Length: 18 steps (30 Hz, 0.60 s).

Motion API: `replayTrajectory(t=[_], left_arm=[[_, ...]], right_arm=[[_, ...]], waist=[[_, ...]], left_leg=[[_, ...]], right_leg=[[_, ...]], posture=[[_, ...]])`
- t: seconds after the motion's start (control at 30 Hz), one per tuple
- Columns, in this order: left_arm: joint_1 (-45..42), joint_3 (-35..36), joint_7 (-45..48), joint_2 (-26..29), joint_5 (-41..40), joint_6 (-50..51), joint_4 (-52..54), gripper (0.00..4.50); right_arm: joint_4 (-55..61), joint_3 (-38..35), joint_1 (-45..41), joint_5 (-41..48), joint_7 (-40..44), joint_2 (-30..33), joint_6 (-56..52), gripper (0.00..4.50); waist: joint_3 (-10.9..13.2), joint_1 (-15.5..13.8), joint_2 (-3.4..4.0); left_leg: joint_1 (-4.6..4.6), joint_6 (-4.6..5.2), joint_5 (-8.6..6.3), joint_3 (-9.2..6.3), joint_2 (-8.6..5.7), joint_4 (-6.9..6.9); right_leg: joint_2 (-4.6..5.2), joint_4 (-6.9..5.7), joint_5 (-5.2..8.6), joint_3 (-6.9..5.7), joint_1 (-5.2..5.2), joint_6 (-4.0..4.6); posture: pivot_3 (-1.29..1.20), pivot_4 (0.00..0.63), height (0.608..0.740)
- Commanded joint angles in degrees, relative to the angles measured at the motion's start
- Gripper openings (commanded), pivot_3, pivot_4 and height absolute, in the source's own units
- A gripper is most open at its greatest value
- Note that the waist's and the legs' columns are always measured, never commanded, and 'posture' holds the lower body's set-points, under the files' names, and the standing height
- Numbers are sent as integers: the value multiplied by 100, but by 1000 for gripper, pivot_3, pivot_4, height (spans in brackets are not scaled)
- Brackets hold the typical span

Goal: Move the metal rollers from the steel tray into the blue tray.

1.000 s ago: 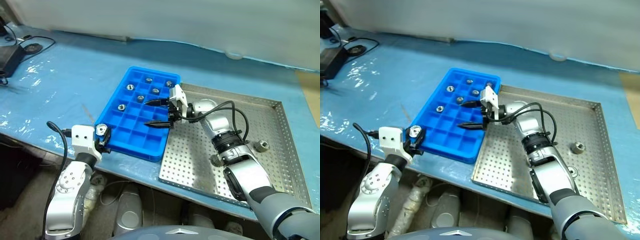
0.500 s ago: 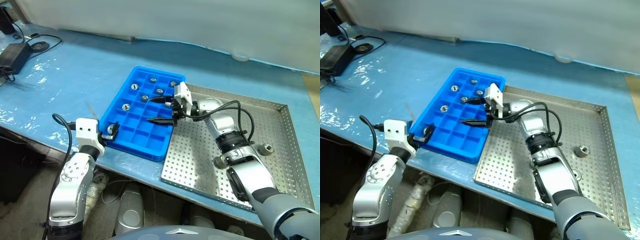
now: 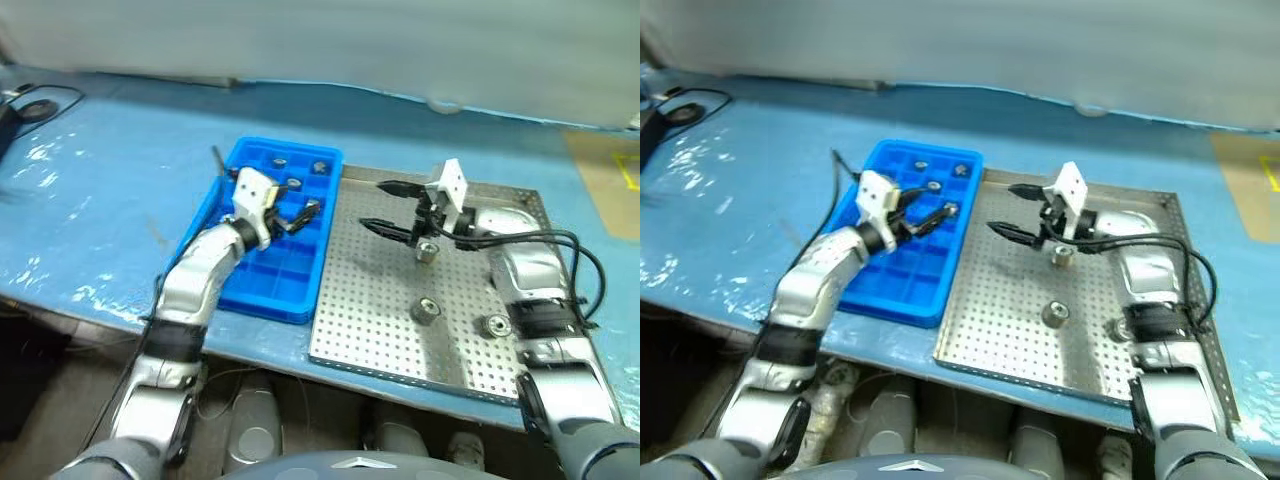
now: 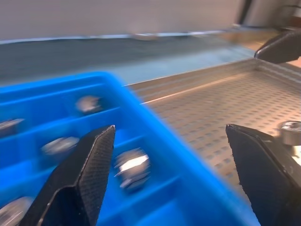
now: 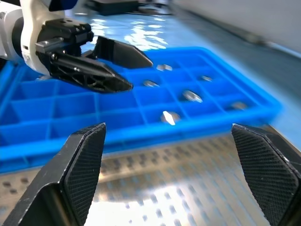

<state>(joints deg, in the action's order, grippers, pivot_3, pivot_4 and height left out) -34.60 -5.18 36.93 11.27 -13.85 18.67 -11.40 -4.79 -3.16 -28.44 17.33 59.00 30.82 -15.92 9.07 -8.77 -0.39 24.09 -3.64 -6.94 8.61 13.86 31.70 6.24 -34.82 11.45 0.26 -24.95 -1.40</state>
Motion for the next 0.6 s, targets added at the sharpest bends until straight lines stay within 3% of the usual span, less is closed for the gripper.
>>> replayTrajectory(t=[0.03, 0.33, 0.6], left_arm=[[-657, -369, 559, -228, 198, -512, -1045, 3976], [-1944, -623, 919, -1163, 653, -1218, -3490, 3976], [-2488, -635, 741, -1592, 1113, -1644, -4961, 3976]], right_arm=[[972, -673, 525, 288, -671, 116, -281, 4500], [2855, -1568, 2410, 500, -1688, 293, -875, 4500], [3583, -1634, 3148, 527, -2266, 176, -1021, 4500]], waist=[[0, 199, 1], [-6, 777, 9], [-5, 1073, 9]], left_leg=[[-1, 0, 0, 1, 0, -1], [-19, 31, -18, 30, -4, -1], [-18, 72, -45, 84, -11, 44]], right_leg=[[0, 2, 0, 0, 0, -1], [2, 10, 0, 27, 1, -2], [4, 22, 7, 94, -12, -64]], posture=[[-197, 150, 740], [-435, 150, 740], [-544, 150, 740]])
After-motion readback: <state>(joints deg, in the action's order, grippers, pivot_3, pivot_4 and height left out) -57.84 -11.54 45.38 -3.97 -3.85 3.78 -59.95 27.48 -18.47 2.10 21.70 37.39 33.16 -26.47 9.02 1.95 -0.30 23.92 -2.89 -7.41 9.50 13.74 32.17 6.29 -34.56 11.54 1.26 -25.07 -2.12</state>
